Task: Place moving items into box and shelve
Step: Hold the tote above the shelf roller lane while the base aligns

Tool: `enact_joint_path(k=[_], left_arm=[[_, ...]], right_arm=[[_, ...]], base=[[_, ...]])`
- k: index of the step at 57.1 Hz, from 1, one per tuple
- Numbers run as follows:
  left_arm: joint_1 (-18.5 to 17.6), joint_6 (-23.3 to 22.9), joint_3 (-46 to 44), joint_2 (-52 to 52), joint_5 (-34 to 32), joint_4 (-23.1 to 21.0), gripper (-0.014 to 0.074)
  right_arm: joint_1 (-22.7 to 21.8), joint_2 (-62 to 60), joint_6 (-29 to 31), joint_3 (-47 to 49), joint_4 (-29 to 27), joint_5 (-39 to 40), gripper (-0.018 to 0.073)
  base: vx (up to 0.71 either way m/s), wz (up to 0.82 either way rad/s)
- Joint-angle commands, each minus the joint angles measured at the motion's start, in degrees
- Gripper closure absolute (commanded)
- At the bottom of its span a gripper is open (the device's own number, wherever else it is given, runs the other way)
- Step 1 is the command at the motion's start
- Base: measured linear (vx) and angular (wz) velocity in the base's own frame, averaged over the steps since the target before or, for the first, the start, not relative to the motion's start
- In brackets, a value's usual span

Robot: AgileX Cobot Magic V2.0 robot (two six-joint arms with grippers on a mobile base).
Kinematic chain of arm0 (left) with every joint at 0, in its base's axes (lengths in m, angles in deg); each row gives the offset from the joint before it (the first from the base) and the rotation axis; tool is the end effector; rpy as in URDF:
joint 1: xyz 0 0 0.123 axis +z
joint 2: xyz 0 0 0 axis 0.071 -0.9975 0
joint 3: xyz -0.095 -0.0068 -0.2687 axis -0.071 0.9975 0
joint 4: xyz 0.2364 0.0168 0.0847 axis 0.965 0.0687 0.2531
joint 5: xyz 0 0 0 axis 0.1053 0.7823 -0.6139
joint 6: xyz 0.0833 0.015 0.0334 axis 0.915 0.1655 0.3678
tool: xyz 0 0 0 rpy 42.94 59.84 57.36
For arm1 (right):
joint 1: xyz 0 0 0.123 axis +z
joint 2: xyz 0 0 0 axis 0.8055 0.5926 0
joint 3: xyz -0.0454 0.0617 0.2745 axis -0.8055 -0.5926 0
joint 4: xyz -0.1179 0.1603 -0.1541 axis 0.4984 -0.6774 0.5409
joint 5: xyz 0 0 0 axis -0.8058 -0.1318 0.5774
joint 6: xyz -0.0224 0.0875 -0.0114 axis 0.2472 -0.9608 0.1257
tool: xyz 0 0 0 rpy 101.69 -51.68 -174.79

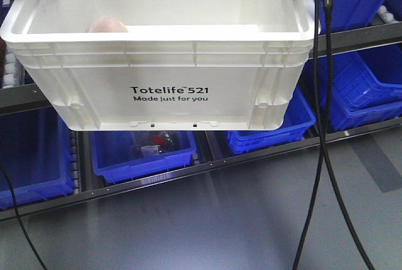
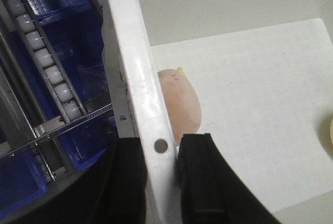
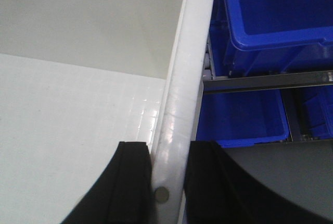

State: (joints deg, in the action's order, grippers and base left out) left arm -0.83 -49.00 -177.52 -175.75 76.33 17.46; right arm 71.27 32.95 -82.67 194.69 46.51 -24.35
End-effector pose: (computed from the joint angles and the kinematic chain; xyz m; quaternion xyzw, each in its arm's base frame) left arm 0.3662 -0.0107 0.4252 0.0756 0.9219 -0.1387 0.3537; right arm 0.3723 0.1139 0.4175 -0.0704 0.9123 0.0674 0.3978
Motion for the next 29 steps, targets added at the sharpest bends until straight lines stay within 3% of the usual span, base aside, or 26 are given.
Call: enact_joint_path(k=[1,29], left_arm=[[0.3,1.1,-2.6,3.6,-6.8,-1.8,0.0594],[0.3,1.1,-2.6,3.6,-6.8,-1.8,0.0594]], right_arm=[[-0.3,-3.9,1.2,2.4,2.6,7.6,0.0563],[-0.3,-3.9,1.2,2.4,2.6,7.6,0.0563]], base=[[0.05,0.19],[0.06,0.11]])
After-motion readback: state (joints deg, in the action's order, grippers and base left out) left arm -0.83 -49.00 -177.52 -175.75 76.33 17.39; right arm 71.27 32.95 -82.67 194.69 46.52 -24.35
